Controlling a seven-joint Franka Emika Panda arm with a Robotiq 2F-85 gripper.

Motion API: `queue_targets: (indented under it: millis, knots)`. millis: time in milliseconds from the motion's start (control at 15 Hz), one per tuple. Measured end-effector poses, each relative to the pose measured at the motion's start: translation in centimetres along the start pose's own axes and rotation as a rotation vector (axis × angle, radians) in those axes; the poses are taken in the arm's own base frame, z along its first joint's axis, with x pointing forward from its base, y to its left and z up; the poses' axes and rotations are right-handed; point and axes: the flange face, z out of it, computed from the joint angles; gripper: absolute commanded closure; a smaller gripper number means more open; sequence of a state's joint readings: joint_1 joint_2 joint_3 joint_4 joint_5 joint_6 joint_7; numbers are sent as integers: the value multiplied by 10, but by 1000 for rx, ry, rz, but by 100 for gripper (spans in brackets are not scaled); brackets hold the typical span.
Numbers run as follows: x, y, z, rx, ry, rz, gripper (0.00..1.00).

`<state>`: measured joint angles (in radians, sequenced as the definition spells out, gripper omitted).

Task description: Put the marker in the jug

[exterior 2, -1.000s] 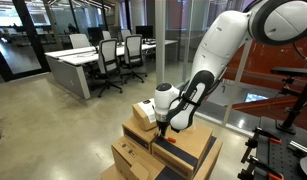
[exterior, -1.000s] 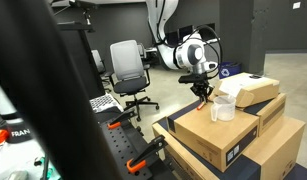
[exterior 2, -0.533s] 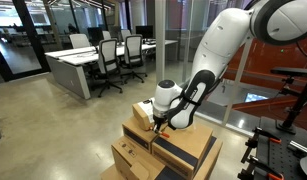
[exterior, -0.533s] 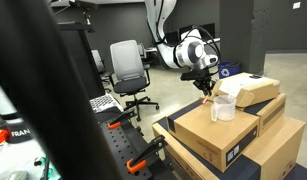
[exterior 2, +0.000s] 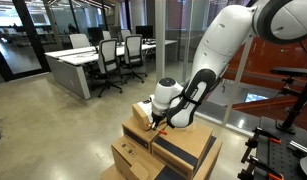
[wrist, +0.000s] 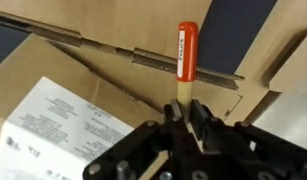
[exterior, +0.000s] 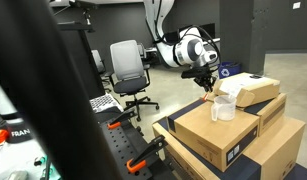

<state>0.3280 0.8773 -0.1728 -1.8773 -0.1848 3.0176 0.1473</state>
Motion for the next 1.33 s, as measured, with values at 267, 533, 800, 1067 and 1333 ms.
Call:
queue_targets:
  millis: [267, 533, 800, 1067, 1333]
  knots:
    - [3, -1, -6, -6, 18, -1, 96]
    - [5, 0, -14, -10, 43, -1, 96]
    - [5, 1, -23, -9, 51, 4, 96]
    - [-3, -1, -35, 3, 41, 8, 96]
    - [-13, -5, -54, 18, 37, 12, 96]
